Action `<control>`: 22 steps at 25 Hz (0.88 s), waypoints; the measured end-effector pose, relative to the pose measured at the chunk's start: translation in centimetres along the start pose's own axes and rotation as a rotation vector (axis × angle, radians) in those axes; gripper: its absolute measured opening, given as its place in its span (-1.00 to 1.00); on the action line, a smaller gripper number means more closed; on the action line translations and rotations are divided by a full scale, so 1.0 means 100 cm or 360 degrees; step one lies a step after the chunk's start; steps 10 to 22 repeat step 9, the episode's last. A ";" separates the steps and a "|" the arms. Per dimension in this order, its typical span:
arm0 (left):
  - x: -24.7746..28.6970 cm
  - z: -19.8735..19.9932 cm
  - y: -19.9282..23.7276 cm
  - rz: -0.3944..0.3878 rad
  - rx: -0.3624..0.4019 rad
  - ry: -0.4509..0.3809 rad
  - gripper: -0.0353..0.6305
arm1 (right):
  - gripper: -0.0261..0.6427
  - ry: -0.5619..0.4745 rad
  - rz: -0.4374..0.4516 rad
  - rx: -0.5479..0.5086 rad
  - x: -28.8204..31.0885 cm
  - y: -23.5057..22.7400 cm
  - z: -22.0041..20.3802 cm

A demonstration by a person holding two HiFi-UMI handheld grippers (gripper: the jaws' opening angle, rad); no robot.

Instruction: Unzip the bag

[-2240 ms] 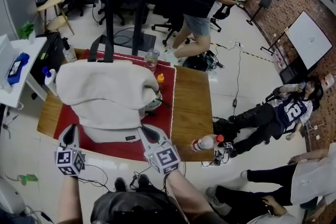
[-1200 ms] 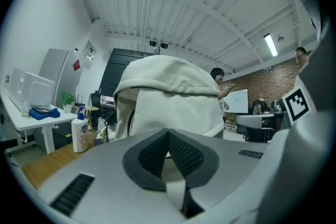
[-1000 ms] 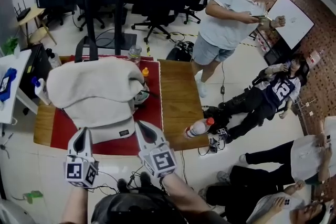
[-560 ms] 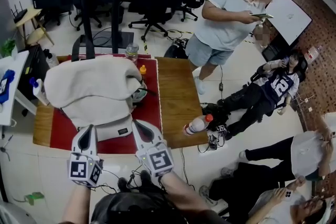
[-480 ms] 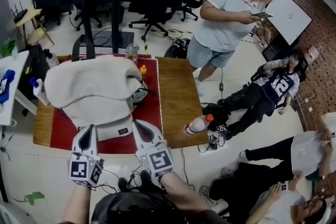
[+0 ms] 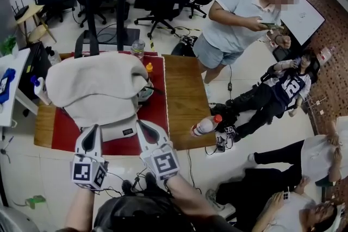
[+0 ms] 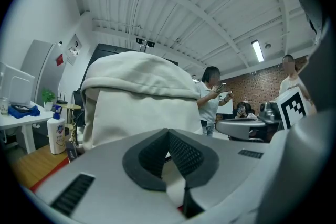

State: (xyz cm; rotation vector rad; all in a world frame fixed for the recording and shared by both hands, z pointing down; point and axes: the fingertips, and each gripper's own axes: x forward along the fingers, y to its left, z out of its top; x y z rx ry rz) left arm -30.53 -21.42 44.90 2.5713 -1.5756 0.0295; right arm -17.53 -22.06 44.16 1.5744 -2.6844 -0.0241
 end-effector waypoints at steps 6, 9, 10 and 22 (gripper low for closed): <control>0.001 -0.002 -0.004 -0.0010 0.0004 0.0024 -0.81 | -0.93 0.0003 0.0004 -0.0014 0.000 -0.001 -0.001; 0.001 -0.003 -0.006 -0.0017 0.0010 0.0052 -0.81 | -0.93 0.0011 0.0011 -0.0023 0.000 0.000 -0.002; 0.001 -0.003 -0.006 -0.0017 0.0010 0.0052 -0.81 | -0.93 0.0011 0.0011 -0.0023 0.000 0.000 -0.002; 0.001 -0.003 -0.006 -0.0017 0.0010 0.0052 -0.81 | -0.93 0.0011 0.0011 -0.0023 0.000 0.000 -0.002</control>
